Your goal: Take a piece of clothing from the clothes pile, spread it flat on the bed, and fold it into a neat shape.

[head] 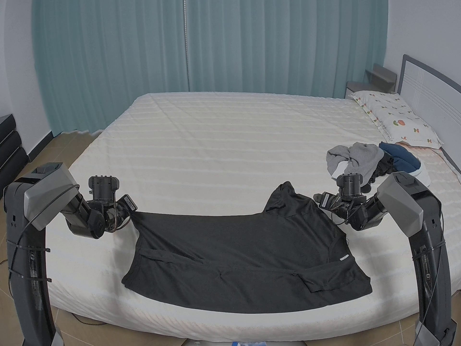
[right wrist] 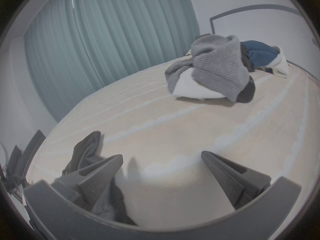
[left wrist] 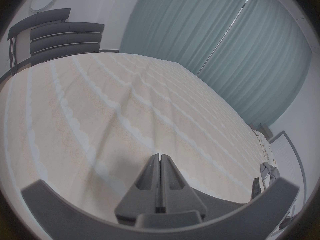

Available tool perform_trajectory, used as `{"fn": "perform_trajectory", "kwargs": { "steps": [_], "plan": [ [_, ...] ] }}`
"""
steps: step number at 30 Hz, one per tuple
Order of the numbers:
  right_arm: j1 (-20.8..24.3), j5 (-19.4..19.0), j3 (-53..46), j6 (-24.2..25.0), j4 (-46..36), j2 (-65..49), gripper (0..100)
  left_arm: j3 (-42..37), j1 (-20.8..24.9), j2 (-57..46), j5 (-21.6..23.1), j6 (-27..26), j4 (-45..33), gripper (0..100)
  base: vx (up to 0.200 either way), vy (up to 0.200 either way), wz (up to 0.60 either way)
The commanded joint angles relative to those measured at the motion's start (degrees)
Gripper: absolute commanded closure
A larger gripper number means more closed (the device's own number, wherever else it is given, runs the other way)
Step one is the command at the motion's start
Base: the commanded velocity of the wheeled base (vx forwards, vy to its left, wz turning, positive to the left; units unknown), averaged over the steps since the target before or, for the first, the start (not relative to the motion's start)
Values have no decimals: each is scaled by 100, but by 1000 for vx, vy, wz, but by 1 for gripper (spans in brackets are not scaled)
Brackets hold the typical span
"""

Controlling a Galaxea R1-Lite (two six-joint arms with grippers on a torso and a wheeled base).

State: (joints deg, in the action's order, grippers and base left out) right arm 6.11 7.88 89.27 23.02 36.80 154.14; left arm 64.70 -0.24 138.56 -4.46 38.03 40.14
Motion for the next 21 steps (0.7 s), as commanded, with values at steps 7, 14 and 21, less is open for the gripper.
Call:
{"fn": "perform_trajectory", "kwargs": {
  "steps": [7,14,21],
  "plan": [
    [-48,-744,-358,643,11,-464,0,26,-37,13,7,2,-15,100,0,0,0],
    [-31,-1341,-709,581,29,-622,0,26,-37,13,51,20,-24,100,0,0,0],
    [48,-1499,-542,458,37,-455,0,26,-37,13,59,20,-24,100,0,0,0]
  ]
}}
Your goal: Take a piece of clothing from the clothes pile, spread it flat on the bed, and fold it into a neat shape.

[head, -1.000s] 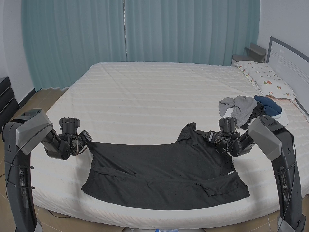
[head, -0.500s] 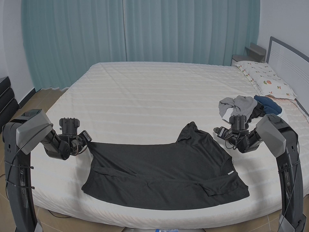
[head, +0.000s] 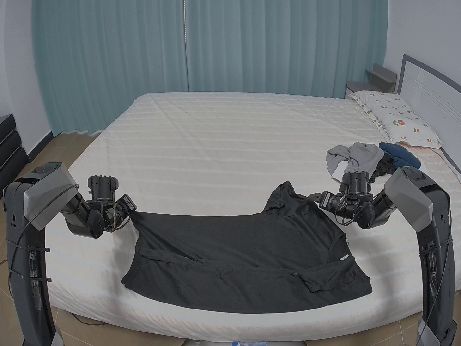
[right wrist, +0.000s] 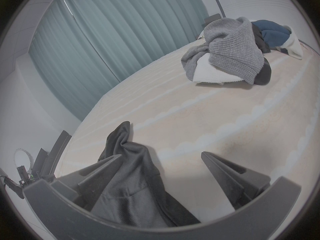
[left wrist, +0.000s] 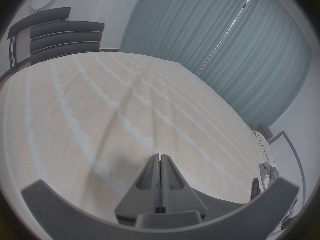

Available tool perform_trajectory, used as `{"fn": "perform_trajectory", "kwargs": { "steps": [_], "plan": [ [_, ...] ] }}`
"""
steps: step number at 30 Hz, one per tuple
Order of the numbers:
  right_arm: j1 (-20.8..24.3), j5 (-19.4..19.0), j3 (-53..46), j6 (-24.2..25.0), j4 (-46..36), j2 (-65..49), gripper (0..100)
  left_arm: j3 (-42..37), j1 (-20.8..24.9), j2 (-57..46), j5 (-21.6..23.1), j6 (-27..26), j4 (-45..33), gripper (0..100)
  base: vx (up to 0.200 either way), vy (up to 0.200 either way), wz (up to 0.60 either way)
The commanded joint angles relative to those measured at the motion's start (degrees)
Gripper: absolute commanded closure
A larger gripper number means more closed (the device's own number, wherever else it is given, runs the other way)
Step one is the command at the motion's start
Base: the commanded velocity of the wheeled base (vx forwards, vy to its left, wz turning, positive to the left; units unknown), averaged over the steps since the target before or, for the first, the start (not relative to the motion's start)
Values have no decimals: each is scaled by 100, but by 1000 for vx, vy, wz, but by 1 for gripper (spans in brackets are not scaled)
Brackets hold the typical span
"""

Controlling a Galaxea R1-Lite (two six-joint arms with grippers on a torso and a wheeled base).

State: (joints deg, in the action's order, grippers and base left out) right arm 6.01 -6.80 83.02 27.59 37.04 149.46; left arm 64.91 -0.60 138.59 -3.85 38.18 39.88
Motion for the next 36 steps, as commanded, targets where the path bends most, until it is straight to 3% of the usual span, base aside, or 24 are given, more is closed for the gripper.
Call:
{"fn": "perform_trajectory", "kwargs": {
  "steps": [1,12,13,27,36],
  "plan": [
    [58,-32,101,10,14,31,0,4,-2,10,-1,5,3,100,0,0,0],
    [164,-23,391,80,14,312,0,30,-2,27,-1,5,3,100,0,0,0],
    [164,-23,391,80,14,312,100,30,-2,27,-1,5,3,100,0,0,0],
    [67,-49,-5,502,111,-189,100,21,-2,10,-1,5,3,100,0,0,0],
    [-30,-32,-207,511,401,-224,100,12,-2,-25,-1,5,3,100,0,0,0]
  ]
}}
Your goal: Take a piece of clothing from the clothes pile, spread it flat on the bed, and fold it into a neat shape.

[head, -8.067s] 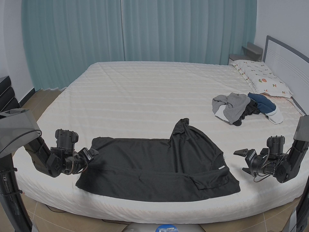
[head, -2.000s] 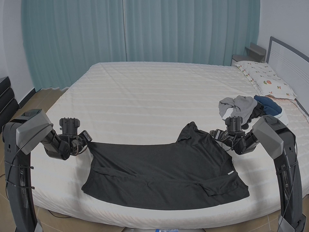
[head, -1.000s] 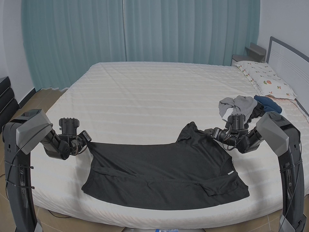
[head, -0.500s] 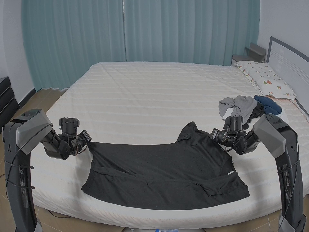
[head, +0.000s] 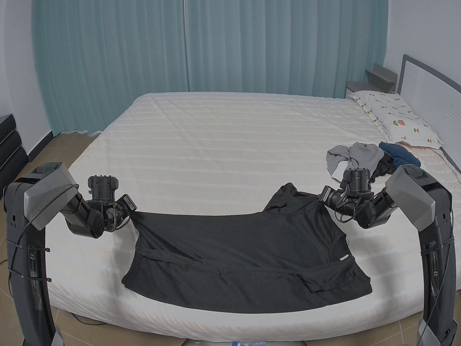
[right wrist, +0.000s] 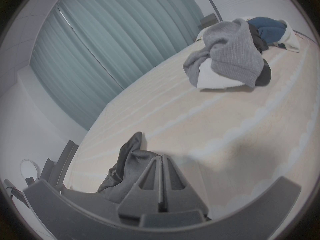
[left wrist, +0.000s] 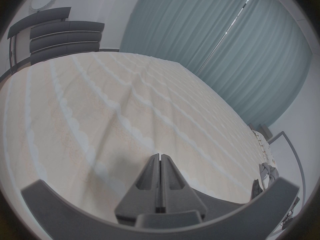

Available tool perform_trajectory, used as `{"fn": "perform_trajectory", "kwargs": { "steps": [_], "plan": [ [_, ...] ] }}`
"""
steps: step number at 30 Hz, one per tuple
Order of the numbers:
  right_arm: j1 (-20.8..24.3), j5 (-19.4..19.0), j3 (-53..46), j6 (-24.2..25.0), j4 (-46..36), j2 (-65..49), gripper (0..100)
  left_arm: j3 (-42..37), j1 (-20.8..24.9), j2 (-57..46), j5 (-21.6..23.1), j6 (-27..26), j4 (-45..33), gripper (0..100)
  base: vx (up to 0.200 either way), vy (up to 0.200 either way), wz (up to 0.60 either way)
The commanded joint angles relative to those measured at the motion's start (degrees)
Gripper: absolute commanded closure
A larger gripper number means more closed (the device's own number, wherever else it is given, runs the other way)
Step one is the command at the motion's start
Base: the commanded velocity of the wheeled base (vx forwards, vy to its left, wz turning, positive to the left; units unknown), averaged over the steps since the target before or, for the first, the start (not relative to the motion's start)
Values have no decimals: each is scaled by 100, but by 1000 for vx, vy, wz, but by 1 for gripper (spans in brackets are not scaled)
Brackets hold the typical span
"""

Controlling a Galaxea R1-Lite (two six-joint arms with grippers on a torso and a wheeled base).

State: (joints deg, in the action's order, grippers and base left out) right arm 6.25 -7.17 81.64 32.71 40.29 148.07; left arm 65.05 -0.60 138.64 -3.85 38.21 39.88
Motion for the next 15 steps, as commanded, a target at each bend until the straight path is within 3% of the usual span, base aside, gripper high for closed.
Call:
{"fn": "perform_trajectory", "kwargs": {
  "steps": [1,15],
  "plan": [
    [-89,31,-131,8,251,-103,100,-1,7,-30,-1,3,11,100,0,0,0],
    [-370,14,-1414,324,1543,-788,100,-106,51,-268,-1,29,55,100,0,0,0]
  ]
}}
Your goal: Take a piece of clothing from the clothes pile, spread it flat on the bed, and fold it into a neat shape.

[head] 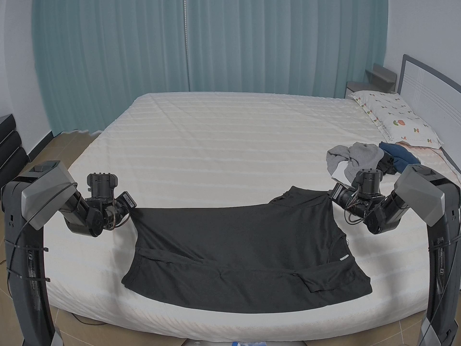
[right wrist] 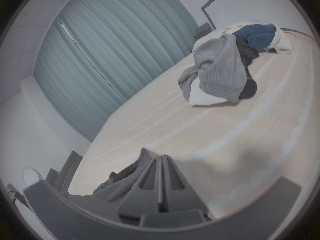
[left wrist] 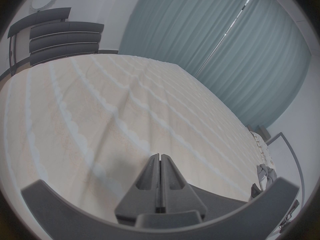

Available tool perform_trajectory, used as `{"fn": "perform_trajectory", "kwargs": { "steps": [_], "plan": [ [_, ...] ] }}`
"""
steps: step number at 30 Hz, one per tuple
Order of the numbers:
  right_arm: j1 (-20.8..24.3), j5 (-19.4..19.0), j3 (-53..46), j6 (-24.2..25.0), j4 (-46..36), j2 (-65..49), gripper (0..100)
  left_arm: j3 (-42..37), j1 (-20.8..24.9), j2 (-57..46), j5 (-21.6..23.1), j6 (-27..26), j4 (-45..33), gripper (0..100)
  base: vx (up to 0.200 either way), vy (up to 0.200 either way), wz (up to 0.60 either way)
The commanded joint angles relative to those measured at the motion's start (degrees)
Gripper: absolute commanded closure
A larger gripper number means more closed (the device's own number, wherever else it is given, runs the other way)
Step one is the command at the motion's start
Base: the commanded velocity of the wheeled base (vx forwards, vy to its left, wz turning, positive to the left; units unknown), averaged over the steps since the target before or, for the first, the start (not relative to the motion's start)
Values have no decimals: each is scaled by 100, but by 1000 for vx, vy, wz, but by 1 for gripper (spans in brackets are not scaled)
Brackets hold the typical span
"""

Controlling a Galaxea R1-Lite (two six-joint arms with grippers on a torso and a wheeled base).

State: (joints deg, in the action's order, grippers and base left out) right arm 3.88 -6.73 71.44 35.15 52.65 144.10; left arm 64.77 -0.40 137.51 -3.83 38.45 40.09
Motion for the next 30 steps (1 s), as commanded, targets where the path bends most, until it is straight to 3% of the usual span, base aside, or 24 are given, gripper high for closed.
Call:
{"fn": "perform_trajectory", "kwargs": {
  "steps": [1,5,30],
  "plan": [
    [-142,-30,-455,124,342,-427,100,-87,31,-172,-4,5,33,100,0,0,0],
    [-159,-39,-807,370,580,-656,100,-105,31,-339,5,40,42,100,0,0,0],
    [-177,-48,-1501,309,729,-919,100,-386,119,-576,5,57,271,100,0,0,0]
  ]
}}
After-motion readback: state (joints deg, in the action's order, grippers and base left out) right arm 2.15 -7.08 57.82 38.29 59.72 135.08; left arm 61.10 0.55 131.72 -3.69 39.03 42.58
